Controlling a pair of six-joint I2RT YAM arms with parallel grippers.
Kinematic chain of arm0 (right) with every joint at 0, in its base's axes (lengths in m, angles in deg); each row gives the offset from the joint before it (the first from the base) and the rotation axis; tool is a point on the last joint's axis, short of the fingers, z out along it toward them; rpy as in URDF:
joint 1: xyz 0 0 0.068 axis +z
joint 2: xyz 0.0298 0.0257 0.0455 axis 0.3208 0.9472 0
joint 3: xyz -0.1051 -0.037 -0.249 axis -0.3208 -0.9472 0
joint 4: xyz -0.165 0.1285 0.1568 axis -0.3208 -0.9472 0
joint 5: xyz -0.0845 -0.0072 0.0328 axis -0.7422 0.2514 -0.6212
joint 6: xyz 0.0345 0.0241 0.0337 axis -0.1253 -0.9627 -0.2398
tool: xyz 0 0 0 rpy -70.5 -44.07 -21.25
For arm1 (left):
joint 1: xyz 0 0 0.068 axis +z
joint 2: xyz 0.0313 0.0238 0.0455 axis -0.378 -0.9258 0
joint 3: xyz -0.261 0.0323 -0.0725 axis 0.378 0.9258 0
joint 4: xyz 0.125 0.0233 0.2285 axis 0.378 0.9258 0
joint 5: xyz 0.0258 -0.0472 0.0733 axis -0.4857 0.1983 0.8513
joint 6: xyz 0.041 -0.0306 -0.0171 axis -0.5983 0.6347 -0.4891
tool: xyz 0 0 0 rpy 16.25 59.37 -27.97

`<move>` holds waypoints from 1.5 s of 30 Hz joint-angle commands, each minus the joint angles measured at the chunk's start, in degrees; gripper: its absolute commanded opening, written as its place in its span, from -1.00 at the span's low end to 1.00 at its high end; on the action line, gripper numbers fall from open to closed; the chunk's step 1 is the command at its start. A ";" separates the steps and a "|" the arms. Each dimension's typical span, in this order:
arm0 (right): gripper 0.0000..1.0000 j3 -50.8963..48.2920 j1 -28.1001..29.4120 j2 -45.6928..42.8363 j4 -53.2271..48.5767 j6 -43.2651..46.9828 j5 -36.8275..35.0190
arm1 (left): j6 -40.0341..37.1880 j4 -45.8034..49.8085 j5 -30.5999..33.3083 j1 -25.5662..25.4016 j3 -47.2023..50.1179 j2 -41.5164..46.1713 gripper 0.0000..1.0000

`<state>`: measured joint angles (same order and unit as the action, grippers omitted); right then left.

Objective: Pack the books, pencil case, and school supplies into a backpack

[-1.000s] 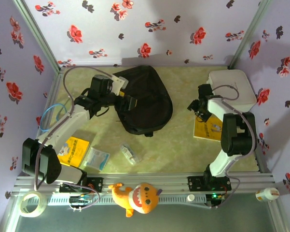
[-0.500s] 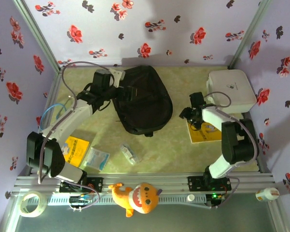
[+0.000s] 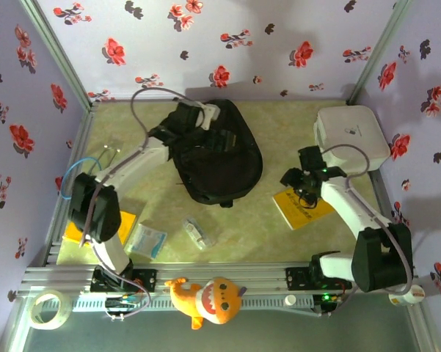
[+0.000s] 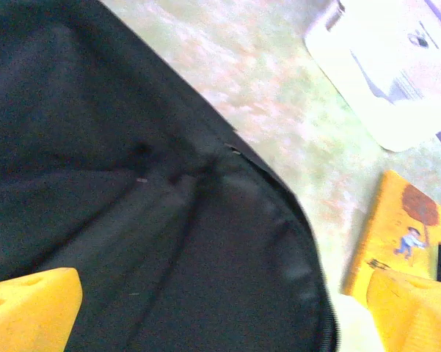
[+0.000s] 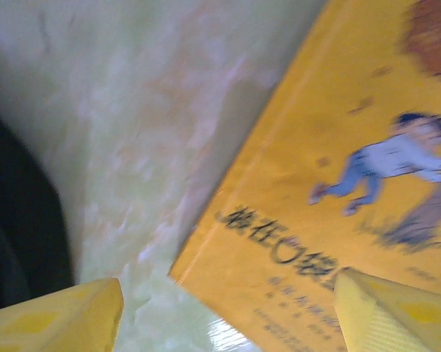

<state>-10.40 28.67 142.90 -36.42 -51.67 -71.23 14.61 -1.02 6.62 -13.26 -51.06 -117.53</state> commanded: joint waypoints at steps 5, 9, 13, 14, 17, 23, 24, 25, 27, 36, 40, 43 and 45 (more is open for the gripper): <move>0.52 -7.78 -8.86 -5.41 -4.12 -3.70 -3.06 | 2.66 6.77 0.53 -9.31 -11.18 -10.45 0.99; 0.54 -11.36 -12.39 -7.90 -2.87 -5.07 -1.59 | 0.38 11.78 3.48 -14.81 -17.67 -16.68 0.95; 0.52 -13.57 -14.13 -7.67 -0.44 -5.96 1.20 | -1.56 15.33 4.37 -18.39 -23.36 -21.71 0.91; 0.51 -14.09 -14.34 -7.25 0.60 -5.99 2.02 | -1.59 15.84 4.30 -18.97 -24.58 -22.79 0.89; 0.40 -14.61 -14.53 -5.73 2.38 -6.06 3.23 | -1.84 16.92 3.70 -20.37 -27.65 -25.94 0.81; 0.11 -15.47 -14.53 -4.53 4.01 -5.72 3.79 | -1.95 21.02 2.88 -21.82 -34.24 -32.71 0.58; 0.09 -15.67 -14.53 -4.49 4.23 -5.62 3.80 | -1.78 21.36 2.48 -21.83 -35.01 -33.61 0.54; 0.04 -15.67 -14.53 -4.26 4.55 -5.55 3.94 | -1.68 21.78 2.06 -21.84 -35.73 -34.61 0.50; -0.02 -15.76 -14.53 -3.81 5.06 -5.30 4.30 | -1.41 22.59 1.78 -21.84 -37.17 -36.43 0.42; -0.25 -16.44 -14.53 -1.50 7.46 -4.32 6.32 | 1.79 23.52 0.16 -21.58 -39.19 -41.21 0.20; -0.31 -16.73 -14.53 -1.03 8.88 -4.11 7.45 | 1.93 23.42 0.13 -21.58 -39.28 -42.05 0.18; -0.32 -16.77 -14.53 -0.08 9.99 -3.97 9.07 | 2.41 23.69 0.11 -21.58 -39.41 -43.03 0.17; -0.33 -16.90 -14.53 0.60 10.89 -3.97 10.27 | 2.71 24.02 0.06 -21.58 -39.60 -43.54 0.17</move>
<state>-25.92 14.28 141.83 -26.85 -56.56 -63.78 16.03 20.33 7.58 -34.92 -88.92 -158.75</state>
